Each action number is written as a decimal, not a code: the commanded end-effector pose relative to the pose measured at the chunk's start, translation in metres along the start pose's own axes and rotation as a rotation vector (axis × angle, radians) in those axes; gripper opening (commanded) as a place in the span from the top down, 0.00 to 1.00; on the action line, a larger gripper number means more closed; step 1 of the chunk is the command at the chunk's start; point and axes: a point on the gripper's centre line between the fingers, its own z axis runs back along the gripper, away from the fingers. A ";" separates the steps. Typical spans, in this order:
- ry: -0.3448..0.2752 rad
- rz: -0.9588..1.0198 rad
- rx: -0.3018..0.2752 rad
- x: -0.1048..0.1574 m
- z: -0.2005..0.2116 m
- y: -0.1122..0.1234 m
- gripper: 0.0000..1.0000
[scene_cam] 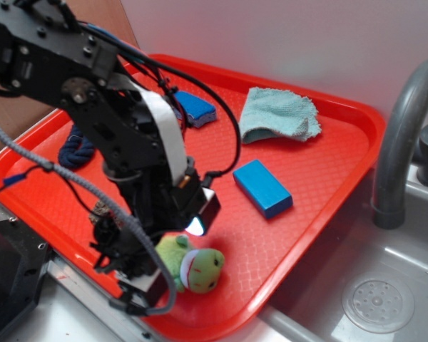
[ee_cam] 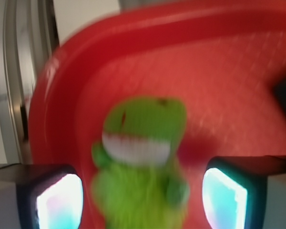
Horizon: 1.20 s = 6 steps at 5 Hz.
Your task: Grab the green animal.
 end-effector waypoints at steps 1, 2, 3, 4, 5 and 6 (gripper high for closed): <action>-0.068 0.151 -0.033 -0.011 0.001 -0.005 1.00; -0.015 0.225 -0.051 -0.018 -0.002 -0.002 1.00; 0.047 0.263 -0.050 -0.017 -0.012 0.000 1.00; 0.087 0.438 0.025 -0.013 0.005 0.011 1.00; 0.054 0.678 0.085 -0.017 0.056 0.024 1.00; 0.054 0.926 0.139 -0.034 0.108 0.034 1.00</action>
